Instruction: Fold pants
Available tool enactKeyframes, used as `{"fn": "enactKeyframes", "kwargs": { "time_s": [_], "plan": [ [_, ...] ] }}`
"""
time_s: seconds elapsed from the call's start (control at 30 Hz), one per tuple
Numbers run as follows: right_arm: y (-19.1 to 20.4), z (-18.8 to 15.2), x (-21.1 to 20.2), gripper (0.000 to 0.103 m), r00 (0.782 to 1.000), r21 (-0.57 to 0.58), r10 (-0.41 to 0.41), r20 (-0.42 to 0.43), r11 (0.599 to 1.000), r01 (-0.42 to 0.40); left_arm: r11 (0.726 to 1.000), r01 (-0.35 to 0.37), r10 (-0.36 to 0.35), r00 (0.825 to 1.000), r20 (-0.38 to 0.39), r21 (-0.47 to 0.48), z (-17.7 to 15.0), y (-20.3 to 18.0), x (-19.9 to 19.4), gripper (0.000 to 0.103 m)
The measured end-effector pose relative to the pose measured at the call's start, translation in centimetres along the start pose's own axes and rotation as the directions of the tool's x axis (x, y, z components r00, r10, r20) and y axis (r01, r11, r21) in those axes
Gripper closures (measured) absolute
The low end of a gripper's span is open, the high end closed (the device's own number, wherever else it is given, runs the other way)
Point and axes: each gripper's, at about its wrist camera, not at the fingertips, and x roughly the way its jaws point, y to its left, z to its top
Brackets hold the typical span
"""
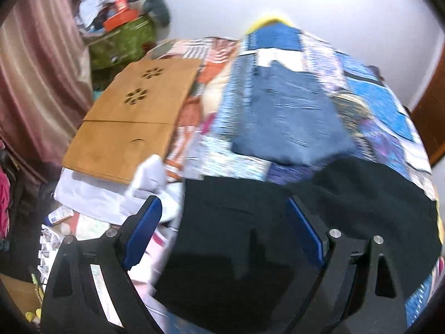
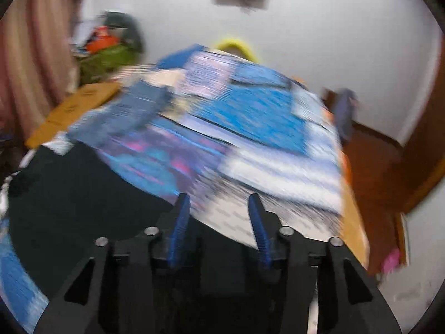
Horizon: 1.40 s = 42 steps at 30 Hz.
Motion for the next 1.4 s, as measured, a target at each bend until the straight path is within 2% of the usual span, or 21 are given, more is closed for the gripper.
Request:
{"fn": "enactKeyframes", "kwargs": {
  "time_s": [0.13,0.23,0.33,0.43,0.5,0.53,0.57,0.6,0.63,0.7,0.77,0.83,0.87,0.97,1.03,1.17,1.23,1.4],
  "plan": [
    [6.3,3.8,2.9,0.06,0.984,-0.063,0.18,-0.011,0.982,-0.18,1.0,0.014,-0.015,0.997,-0.071,-0.024,0.9,2.7,4.3,0.012],
    [10.1,5.8,6.3,0.06,0.949,-0.07,0.309,-0.065,0.947,-0.313,0.994,0.082,-0.094,0.981,-0.168,-0.079,0.2,4.0,8.3,0.013],
    [13.9,7.2,10.5,0.06,0.913,-0.072,0.38,-0.145,0.917,-0.393,0.984,0.15,-0.169,0.961,-0.218,-0.1,-0.6,4.1,10.2,0.02],
    [16.7,7.8,13.8,0.06,0.883,-0.066,0.411,-0.226,0.898,-0.435,0.974,0.209,-0.222,0.954,-0.201,-0.088,-1.1,3.5,10.1,0.035],
    [18.2,7.9,15.8,0.06,0.855,-0.051,0.429,-0.293,0.886,-0.462,0.973,0.223,-0.231,0.955,-0.184,-0.064,-1.2,3.2,9.5,0.051],
    [18.6,7.8,16.3,0.06,0.844,-0.049,0.431,-0.32,0.882,-0.469,0.972,0.23,-0.236,0.955,-0.181,-0.055,-1.3,3.0,9.3,0.055],
    [19.0,7.6,17.0,0.064,0.833,-0.051,0.427,-0.351,0.88,-0.473,0.975,0.22,-0.224,0.959,-0.171,-0.041,-1.3,2.9,9.0,0.06],
    [19.3,7.5,17.3,0.083,0.83,-0.059,0.422,-0.364,0.879,-0.473,0.978,0.207,-0.208,0.966,-0.157,-0.019,-1.4,2.6,8.7,0.067],
    [19.8,7.3,17.6,0.093,0.835,-0.086,0.402,-0.376,0.882,-0.464,0.981,0.193,-0.19,0.971,-0.143,0.006,-1.4,2.3,8.4,0.069],
    [20.4,7.2,17.7,0.095,0.855,-0.14,0.374,-0.36,0.884,-0.446,0.989,0.137,-0.131,0.985,-0.109,0.051,-1.6,1.8,7.8,0.074],
    [21.0,7.2,17.2,0.096,0.893,-0.21,0.323,-0.314,0.893,-0.397,0.994,0.09,-0.085,0.992,-0.096,0.054,-1.6,2.2,7.8,0.075],
    [21.0,7.4,17.1,0.097,0.911,-0.223,0.297,-0.287,0.904,-0.365,0.997,0.055,-0.05,0.995,-0.085,0.059,-1.4,2.7,7.8,0.078],
    [20.9,7.5,17.2,0.097,0.913,-0.221,0.288,-0.289,0.908,-0.357,0.997,0.045,-0.039,0.996,-0.086,0.067,-1.2,2.8,8.0,0.078],
    [20.9,7.5,16.7,0.095,0.927,-0.231,0.254,-0.276,0.919,-0.321,0.996,0.055,-0.048,0.992,-0.114,0.063,-0.8,3.1,8.1,0.076],
    [20.5,7.6,15.3,0.086,0.931,-0.226,0.24,-0.276,0.925,-0.305,0.997,0.053,-0.045,0.992,-0.117,0.06,-0.7,3.3,7.1,0.076],
    [18.8,7.4,10.3,0.077,0.943,-0.225,0.259,-0.211,0.925,-0.305,0.991,0.106,-0.102,0.993,-0.057,0.079,-1.5,3.4,2.3,0.072],
    [18.3,6.7,7.5,0.067,0.953,-0.237,0.251,-0.168,0.928,-0.286,0.986,0.133,-0.129,0.991,-0.041,0.105,-2.3,3.0,0.2,0.071],
    [17.1,3.3,0.9,0.067,0.962,-0.239,0.254,-0.101,0.932,-0.271,0.955,0.213,-0.211,0.977,-0.033,0.206,-5.8,-0.1,-4.1,0.064]
  ]
}}
